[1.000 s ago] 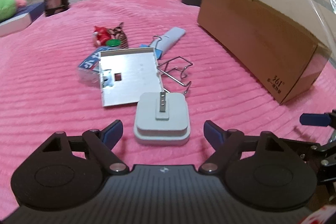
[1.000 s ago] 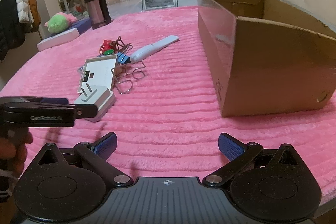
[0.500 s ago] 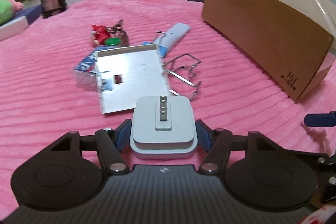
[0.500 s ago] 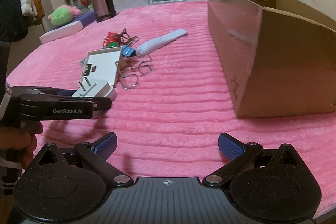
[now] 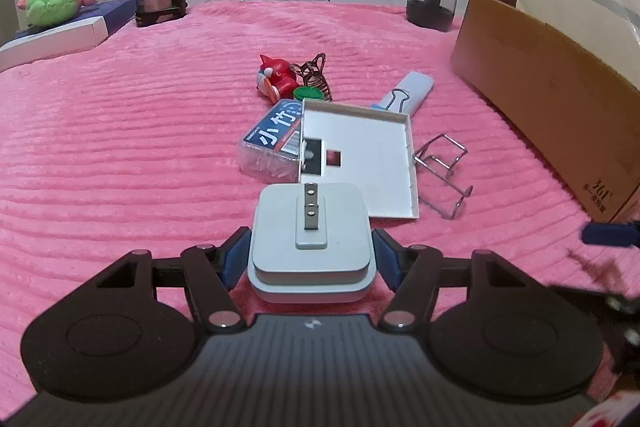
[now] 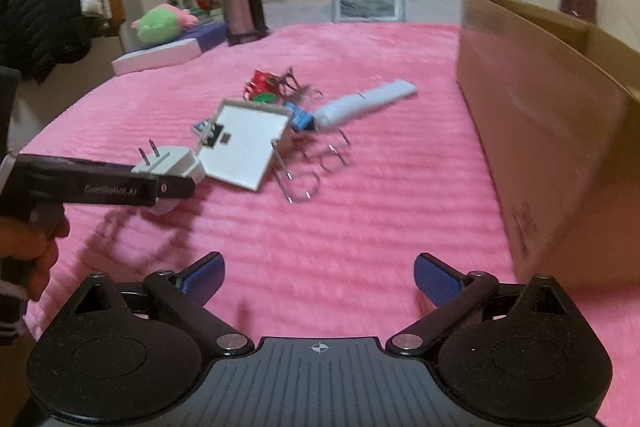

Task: Organize rigid objects
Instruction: 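Grasp the bent wire rack with the right gripper while the left gripper holds the adapter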

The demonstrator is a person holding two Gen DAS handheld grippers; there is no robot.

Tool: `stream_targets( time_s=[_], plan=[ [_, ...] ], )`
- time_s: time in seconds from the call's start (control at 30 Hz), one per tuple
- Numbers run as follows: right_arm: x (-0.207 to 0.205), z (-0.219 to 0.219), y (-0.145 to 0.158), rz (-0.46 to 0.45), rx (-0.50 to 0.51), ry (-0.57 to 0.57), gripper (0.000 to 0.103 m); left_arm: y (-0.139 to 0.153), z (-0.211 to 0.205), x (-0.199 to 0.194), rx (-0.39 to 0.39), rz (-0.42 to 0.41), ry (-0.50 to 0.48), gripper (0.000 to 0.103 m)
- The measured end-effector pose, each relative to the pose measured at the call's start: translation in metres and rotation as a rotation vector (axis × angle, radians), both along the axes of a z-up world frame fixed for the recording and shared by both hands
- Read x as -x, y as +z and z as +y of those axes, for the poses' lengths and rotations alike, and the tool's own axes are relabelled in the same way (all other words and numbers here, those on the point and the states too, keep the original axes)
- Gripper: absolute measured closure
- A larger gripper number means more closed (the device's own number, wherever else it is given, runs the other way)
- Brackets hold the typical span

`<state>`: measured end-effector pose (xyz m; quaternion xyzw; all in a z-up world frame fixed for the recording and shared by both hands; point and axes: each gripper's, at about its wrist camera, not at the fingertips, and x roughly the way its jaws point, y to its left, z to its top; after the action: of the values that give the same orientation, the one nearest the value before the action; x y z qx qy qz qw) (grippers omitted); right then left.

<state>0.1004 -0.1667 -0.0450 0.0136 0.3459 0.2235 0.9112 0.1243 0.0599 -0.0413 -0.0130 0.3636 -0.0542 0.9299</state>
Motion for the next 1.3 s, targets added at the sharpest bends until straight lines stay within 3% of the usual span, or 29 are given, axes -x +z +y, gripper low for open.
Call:
stream_targets(
  time_s=[0.27,0.5,0.7,0.8,0.93,1.3],
  plan=[
    [-0.054,0.021,0.004,-0.056,0.022,0.104,0.019,0.0,-0.001,-0.003,0.022,0.0,-0.016,0.043],
    [-0.101,0.033,-0.007,-0.048,0.052,0.172,0.03,0.0,0.003,-0.007,0.048,-0.005,-0.008,0.043],
    [-0.122,0.041,-0.015,-0.051,0.076,0.228,0.032,-0.001,0.004,-0.009,0.057,-0.002,-0.001,0.043],
    [-0.128,0.042,-0.016,-0.056,0.073,0.251,0.038,-0.002,0.004,-0.009,0.064,0.002,0.001,0.043],
    [-0.128,0.044,-0.015,-0.061,0.084,0.263,0.039,-0.003,0.003,-0.007,0.066,0.007,0.001,0.043],
    [-0.089,0.023,0.007,-0.105,0.043,0.149,0.039,0.009,-0.005,0.007,0.055,-0.004,-0.002,0.043]
  ],
)
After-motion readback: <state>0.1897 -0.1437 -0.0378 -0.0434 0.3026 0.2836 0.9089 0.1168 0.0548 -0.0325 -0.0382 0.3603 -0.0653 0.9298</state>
